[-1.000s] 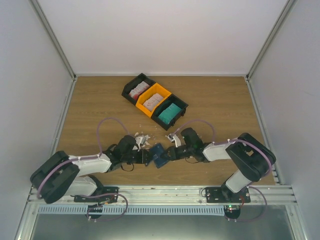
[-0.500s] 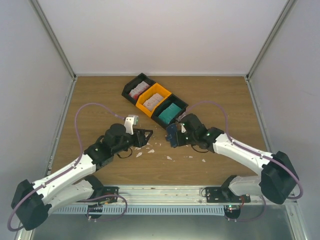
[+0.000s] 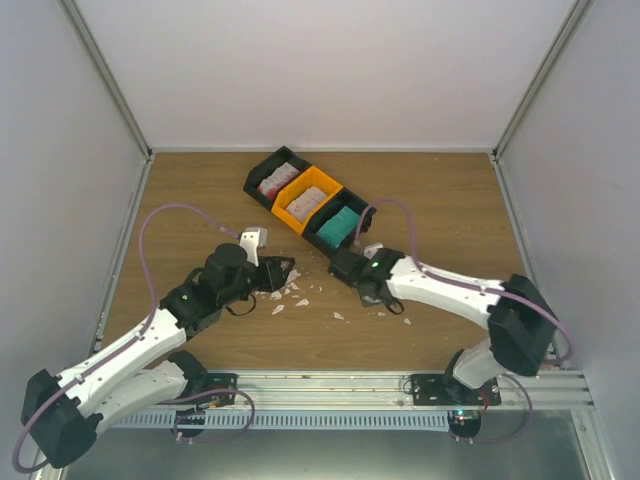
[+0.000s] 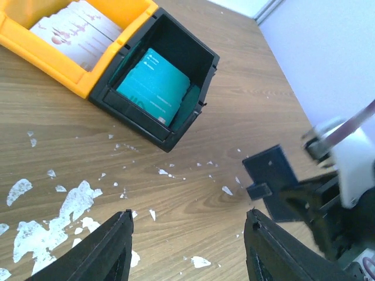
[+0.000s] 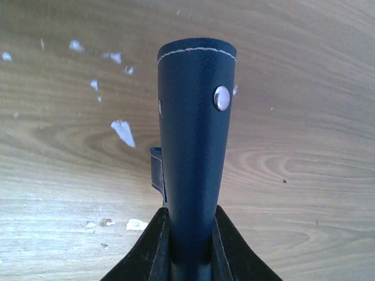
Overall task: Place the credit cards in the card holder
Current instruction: Close the card holder at the center of the board.
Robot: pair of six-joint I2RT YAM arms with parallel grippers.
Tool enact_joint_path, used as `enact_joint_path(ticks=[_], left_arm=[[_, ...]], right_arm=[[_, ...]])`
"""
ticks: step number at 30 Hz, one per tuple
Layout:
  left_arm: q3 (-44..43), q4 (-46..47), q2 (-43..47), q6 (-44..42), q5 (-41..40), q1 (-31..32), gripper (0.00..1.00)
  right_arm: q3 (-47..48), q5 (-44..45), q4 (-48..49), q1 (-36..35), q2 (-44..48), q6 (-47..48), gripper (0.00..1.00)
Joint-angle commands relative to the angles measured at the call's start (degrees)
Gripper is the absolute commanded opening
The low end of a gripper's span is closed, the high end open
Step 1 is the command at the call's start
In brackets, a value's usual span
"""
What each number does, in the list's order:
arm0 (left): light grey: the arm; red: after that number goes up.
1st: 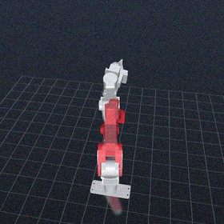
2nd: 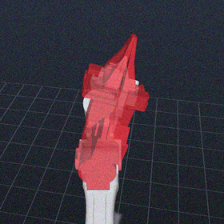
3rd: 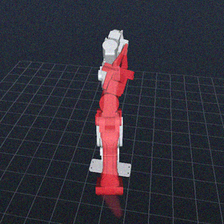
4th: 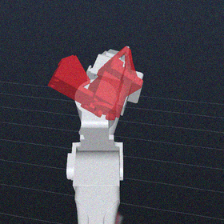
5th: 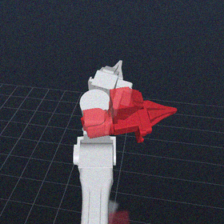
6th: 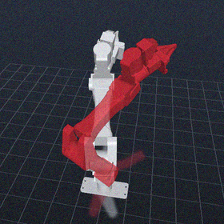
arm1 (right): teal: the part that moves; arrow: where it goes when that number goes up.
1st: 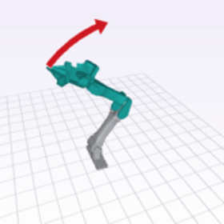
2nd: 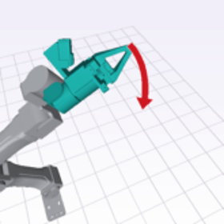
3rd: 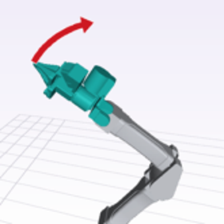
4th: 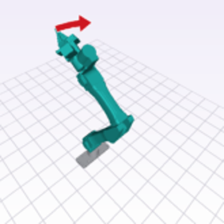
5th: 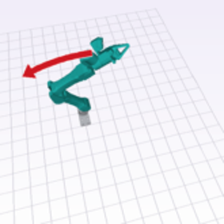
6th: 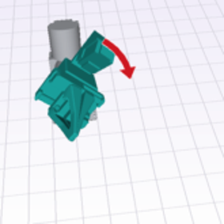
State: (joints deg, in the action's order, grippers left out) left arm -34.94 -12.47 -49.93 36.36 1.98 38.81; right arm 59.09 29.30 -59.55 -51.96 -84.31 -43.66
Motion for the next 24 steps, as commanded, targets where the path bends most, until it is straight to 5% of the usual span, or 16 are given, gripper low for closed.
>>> enact_joint_path(ticks=[1,6,11,16,24], left_arm=[[-3.1,-1.1,1.3,-1.0,-1.5,-1.0,0.53],[-2.6,-3.2,2.2,0.0,-4.8,-1.8,0.51],[-1.3,-4.5,4.8,0.6,-5.0,-3.5,0.51],[-2.1,-6.5,4.4,-0.1,-4.8,-4.7,0.51],[-0.4,-5.6,2.8,0.5,-2.2,-5.5,0.54]], right_arm=[[3.3,5.7,-5.2,-5.9,-8.2,-7.0,0.03],[8.3,0.6,-1.9,-12.0,-18.0,-6.8,0.05],[11.5,-8.2,8.3,-15.6,-22.2,-2.1,0.20],[9.4,-15.1,19.4,-15.8,-21.6,1.6,0.43],[3.9,-21.0,31.5,-13.3,-11.0,4.5,0.51]])
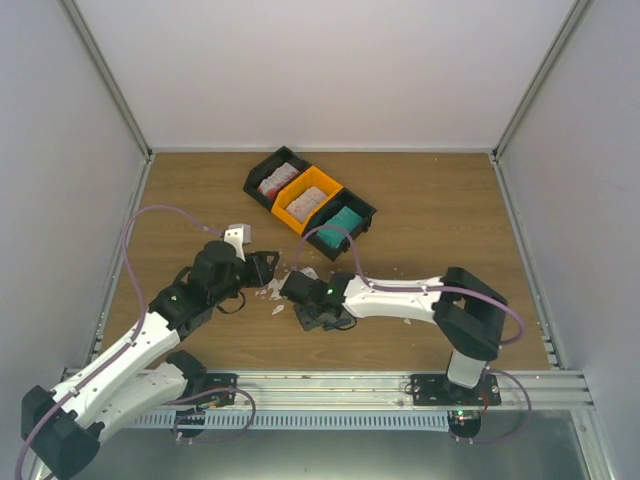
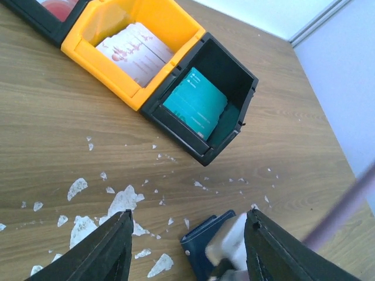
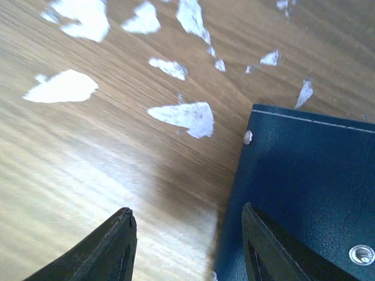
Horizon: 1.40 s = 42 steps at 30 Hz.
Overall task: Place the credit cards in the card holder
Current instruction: Close the card holder at the center of the board.
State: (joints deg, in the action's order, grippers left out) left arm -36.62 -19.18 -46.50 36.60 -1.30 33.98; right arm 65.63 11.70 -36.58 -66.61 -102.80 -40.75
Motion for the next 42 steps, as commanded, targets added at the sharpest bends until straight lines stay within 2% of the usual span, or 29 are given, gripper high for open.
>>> enact_joint_path(ticks=[1,8,11,14,18,26,31,36,42], left_arm=[[1.8,1.4,-0.8,0.4,2.6,-0.7,0.54],[7.3,8.9,-5.4,2.0,15.3,-0.8,0.60],[10.2,14.6,-10.2,3.5,22.3,-0.7,0.60],[12.5,22.3,-14.4,6.3,27.9,0.4,0.56],[12.3,26.3,-19.3,6.9,28.0,3.5,0.52],[9.1,32.8,-29.8,6.9,29.3,8.2,0.38],[4.5,31.7,-36.3,6.1,28.9,10.2,0.36],[2.7,27.2,-39.2,6.1,25.2,10.9,0.35],[1.4,23.4,-42.0,6.9,22.9,11.2,0.36]], right_arm=[[-3.7,-3.0,9.1,2.0,9.4,1.6,0.51],[-13.0,3.5,5.5,10.7,20.2,0.2,0.50],[-16.1,1.3,5.8,14.3,22.1,2.1,0.49],[-18.4,-5.0,9.4,16.6,22.8,6.1,0.44],[-20.3,-8.2,11.6,18.0,22.7,7.3,0.37],[-22.3,-7.5,11.8,19.1,22.3,6.6,0.19],[-22.6,-7.3,12.0,19.5,22.1,6.6,0.12],[-22.7,-8.3,12.6,19.9,23.2,6.8,0.01],[-22.7,-12.6,15.1,20.1,24.2,7.4,0.01]])
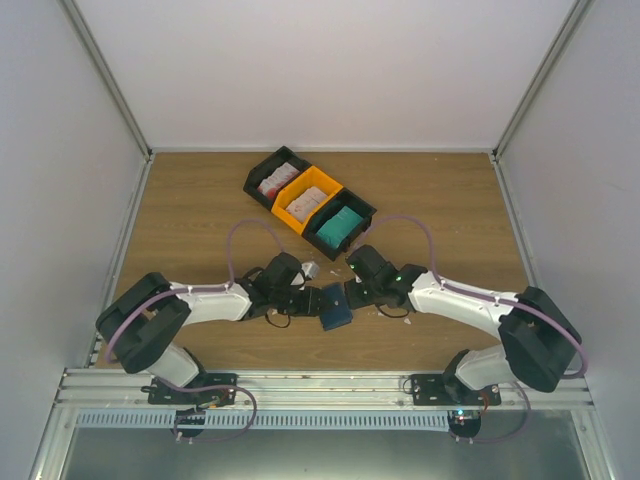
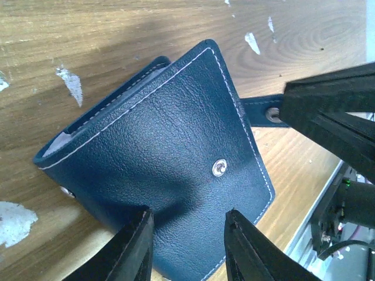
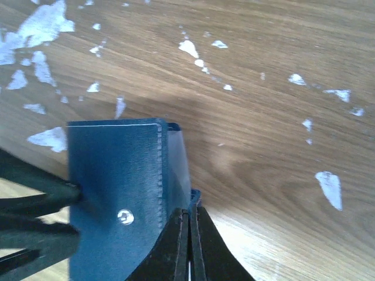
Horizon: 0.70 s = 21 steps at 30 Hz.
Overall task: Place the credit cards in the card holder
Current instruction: Close the card holder at the center of the board.
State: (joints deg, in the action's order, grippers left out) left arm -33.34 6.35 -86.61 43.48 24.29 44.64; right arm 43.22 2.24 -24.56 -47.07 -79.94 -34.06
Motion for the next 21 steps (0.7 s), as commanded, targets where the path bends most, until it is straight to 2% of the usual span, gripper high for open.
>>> enact_joint_path(ticks=[1,10,21], left_arm=[[-2.3,-2.7,-2.3,0.1,-3.0,0.6,0.36],[-4.3,-5.8,-5.1,0.2,-5.6,1.7,0.36],[-4.2,-5.3,-3.0,-0.3,-4.7,1.8,0.33]], right_arm=[[-0.4,-4.1,3.6,0.6,1.4,0.8,0.00],[-2.0,-10.8,8.7,0.6,0.5,0.3,0.00],[-2.8,-10.2,11.0,0.6,-4.0,1.2,0.00]])
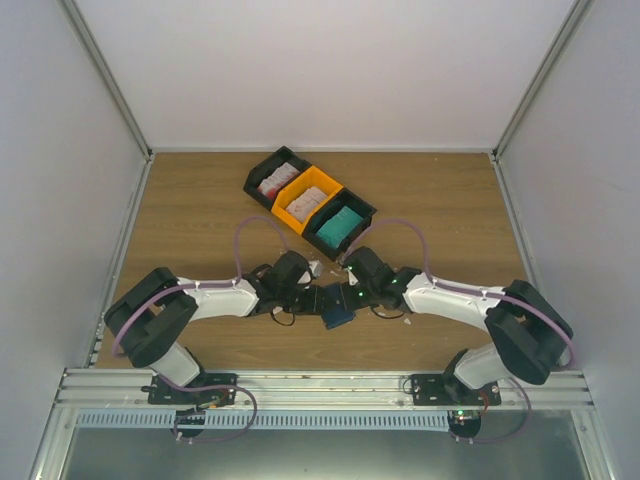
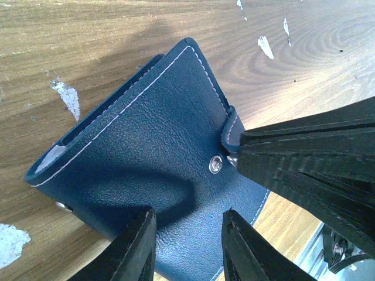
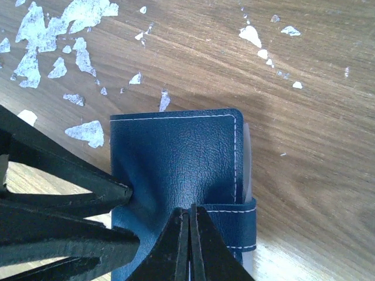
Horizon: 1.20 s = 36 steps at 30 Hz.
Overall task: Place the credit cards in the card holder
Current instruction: Close the card holder at the center of the board.
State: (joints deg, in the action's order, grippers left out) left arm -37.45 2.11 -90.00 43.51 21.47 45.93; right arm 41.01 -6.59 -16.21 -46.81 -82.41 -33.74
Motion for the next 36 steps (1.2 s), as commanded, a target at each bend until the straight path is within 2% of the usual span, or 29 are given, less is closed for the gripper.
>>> enact_joint_path(ticks=[1,6,16,20,29,36], left_arm=[[-0.1,-1.0,0.6,-0.3,-1.8,0.5,0.33],[0.9,0.5,4.3,-0.9,-2.0,0.7,0.32],[3.6,-3.2,11.2,2.0,-10.6,0.9,0.39],[4.9,-3.7,10.1,3.4,-11.6,0.8,0.40],[5.5,0.8,4.7,4.2,-7.2,0.8,0.39],[4.7,1.1,2.5,4.1,-7.3,0.8,0.34]], right_arm=[[-0.6,-1.3,3.2,0.3,-1.6,0.9,0.01],[-1.1,-1.4,4.6,0.3,-1.4,1.2,0.01],[-0.2,0.8,2.8,0.3,-3.3,2.4,0.00],[0.5,1.0,2.5,0.3,-4.5,3.0,0.00],[0.7,0.2,1.6,0.0,-5.2,4.7,0.01],[0.9,0.0,0.6,-1.5,-7.1,5.4,0.01]])
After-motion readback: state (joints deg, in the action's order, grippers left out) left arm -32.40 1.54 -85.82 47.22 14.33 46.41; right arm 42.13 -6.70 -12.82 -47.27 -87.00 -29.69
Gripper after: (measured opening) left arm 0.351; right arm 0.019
